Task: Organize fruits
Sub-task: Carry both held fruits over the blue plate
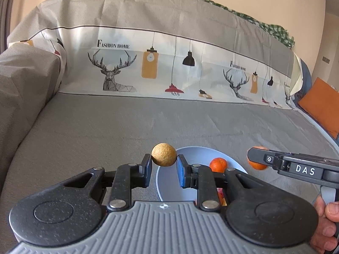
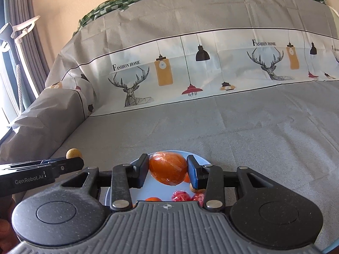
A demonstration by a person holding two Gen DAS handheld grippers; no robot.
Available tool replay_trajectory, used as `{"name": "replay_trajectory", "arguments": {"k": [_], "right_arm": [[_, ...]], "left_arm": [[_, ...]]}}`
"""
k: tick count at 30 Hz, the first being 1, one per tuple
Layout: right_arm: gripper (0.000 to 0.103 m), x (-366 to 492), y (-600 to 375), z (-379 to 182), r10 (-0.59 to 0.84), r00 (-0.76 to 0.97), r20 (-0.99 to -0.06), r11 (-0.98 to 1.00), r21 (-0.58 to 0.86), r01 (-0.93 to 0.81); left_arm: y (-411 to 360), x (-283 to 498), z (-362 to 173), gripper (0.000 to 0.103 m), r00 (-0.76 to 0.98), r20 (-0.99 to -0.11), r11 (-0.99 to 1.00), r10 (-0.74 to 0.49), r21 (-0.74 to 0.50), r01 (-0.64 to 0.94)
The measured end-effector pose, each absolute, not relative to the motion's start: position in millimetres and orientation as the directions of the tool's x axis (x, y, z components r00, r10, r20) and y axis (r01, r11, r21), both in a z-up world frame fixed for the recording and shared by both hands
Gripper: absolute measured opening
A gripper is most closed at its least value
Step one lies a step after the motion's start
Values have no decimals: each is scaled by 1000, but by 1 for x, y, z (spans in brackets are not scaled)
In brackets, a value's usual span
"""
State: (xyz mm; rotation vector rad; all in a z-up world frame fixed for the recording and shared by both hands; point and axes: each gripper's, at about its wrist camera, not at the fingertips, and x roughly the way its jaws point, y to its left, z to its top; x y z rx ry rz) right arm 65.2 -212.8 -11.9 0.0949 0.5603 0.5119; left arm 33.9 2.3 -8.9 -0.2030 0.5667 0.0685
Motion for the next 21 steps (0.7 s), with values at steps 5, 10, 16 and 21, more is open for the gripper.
{"name": "replay_trajectory", "arguments": {"k": [5, 10, 16, 21], "right_arm": [[41, 70, -211, -15, 484, 722, -494, 873, 220, -435], [41, 72, -212, -15, 480, 724, -495, 876, 226, -426], [41, 73, -212, -14, 483, 725, -491, 875, 231, -426], [41, 75, -212, -17, 463, 726, -508, 885, 217, -413]], "left_arm": [[-2, 41, -15, 27, 836, -549, 981, -13, -168, -95], [-5, 43, -19, 27, 833, -552, 981, -33, -176, -78], [-6, 43, -22, 27, 831, -555, 979, -52, -191, -67], [-7, 43, -23, 27, 826, -557, 977, -86, -211, -41]]}}
